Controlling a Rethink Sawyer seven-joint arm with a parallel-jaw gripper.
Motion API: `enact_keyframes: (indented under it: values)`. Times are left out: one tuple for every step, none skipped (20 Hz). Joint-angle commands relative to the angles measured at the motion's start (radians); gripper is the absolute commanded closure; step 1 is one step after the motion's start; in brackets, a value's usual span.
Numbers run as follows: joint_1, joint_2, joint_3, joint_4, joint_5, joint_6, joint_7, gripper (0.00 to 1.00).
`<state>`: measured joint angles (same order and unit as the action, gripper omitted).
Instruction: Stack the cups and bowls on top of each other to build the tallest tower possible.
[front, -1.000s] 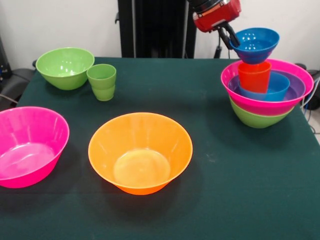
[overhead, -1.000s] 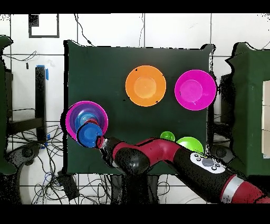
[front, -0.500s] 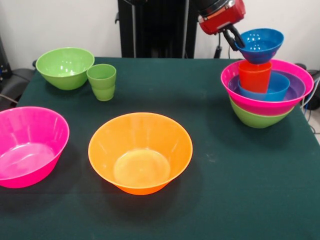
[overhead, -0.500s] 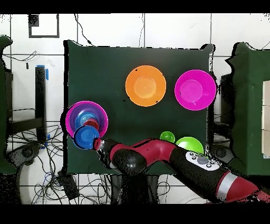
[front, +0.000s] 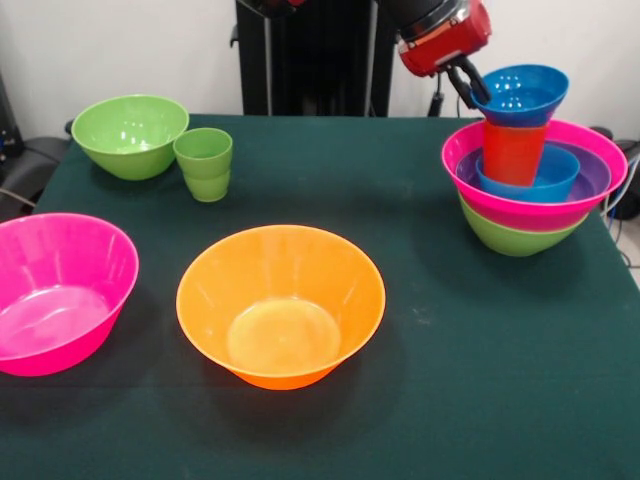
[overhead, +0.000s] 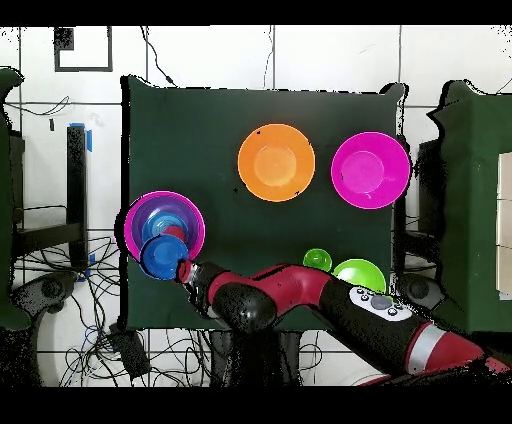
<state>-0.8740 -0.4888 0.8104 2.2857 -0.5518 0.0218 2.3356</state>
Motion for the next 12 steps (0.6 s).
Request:
enact_keyframes:
  values:
    - [0.027,0.034,-0.056,-0.095,-0.068,-0.035,0.007,1.0]
    - [0.028,0.032,-0.057,-0.093,-0.068,-0.036,0.008,1.0]
    - [0.029,0.03,-0.058,-0.092,-0.068,-0.037,0.009,1.0]
    - [0.031,0.027,-0.059,-0.09,-0.068,-0.037,0.01,1.0]
    - [0.032,0.025,-0.06,-0.089,-0.068,-0.038,0.011,1.0]
    - [0.031,0.022,-0.06,-0.086,-0.067,-0.038,0.012,1.0]
    - [0.03,0.02,-0.059,-0.083,-0.066,-0.038,0.013,1.0]
    - [0.025,0.015,-0.055,-0.079,-0.063,-0.033,0.012,1.0]
    - [0.02,0.01,-0.05,-0.075,-0.06,-0.027,0.011,1.0]
    - [0.015,0.006,-0.046,-0.071,-0.057,-0.022,0.01,1.0]
    - [0.009,0.0,-0.039,-0.068,-0.053,-0.015,0.009,1.0]
    - [0.003,-0.008,-0.033,-0.061,-0.048,-0.007,0.008,1.0]
